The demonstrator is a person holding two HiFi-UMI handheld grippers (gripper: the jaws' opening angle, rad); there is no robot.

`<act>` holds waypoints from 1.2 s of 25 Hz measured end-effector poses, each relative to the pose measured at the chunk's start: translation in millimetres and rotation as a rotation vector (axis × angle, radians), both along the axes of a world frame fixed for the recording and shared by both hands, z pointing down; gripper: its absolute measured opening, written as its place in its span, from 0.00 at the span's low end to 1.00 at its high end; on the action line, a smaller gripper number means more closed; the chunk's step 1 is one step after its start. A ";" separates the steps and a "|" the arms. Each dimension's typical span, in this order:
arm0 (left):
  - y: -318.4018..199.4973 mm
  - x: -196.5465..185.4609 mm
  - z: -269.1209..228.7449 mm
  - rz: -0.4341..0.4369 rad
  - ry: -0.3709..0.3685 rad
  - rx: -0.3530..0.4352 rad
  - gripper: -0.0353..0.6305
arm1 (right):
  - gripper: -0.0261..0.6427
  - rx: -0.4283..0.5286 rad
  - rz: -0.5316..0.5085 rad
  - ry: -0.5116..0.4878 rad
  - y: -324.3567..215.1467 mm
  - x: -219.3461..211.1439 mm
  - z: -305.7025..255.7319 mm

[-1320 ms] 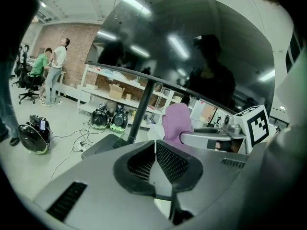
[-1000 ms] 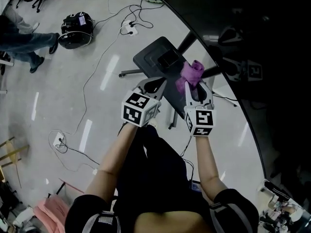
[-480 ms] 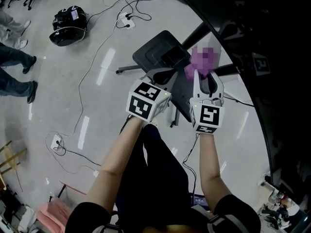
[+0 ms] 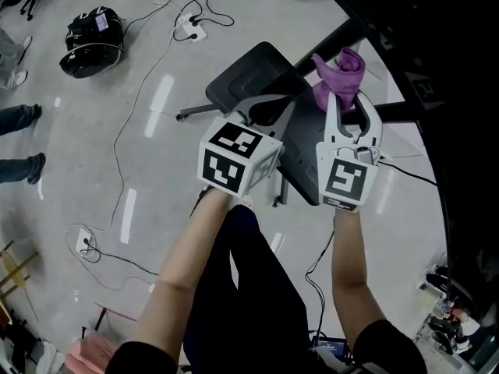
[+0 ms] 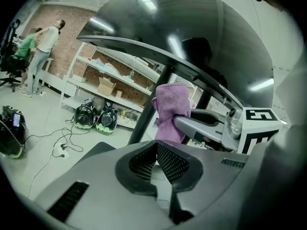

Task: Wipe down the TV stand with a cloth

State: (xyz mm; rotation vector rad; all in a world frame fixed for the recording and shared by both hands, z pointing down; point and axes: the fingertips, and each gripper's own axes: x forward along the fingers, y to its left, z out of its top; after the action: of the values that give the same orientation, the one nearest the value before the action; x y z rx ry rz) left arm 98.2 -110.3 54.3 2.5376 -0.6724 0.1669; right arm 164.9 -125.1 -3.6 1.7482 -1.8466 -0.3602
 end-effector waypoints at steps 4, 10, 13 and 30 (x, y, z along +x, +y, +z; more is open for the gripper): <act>-15.9 0.0 2.9 0.011 0.009 0.025 0.06 | 0.20 0.034 0.034 0.081 -17.8 11.1 -2.6; -31.8 0.2 1.2 0.014 0.024 0.041 0.06 | 0.20 0.101 0.090 0.223 -43.9 15.9 -18.2; -36.9 2.0 -1.8 0.024 0.031 0.048 0.06 | 0.20 0.132 0.122 0.267 -53.8 20.3 -28.0; -68.1 2.2 28.2 0.019 0.002 0.012 0.06 | 0.20 0.133 0.117 0.391 -100.9 32.2 -16.7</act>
State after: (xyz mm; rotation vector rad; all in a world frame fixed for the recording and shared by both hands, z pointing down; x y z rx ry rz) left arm 100.3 -178.4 82.5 2.5562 -0.6499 0.1670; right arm 197.1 -226.0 -20.3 1.7165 -1.4652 -0.7349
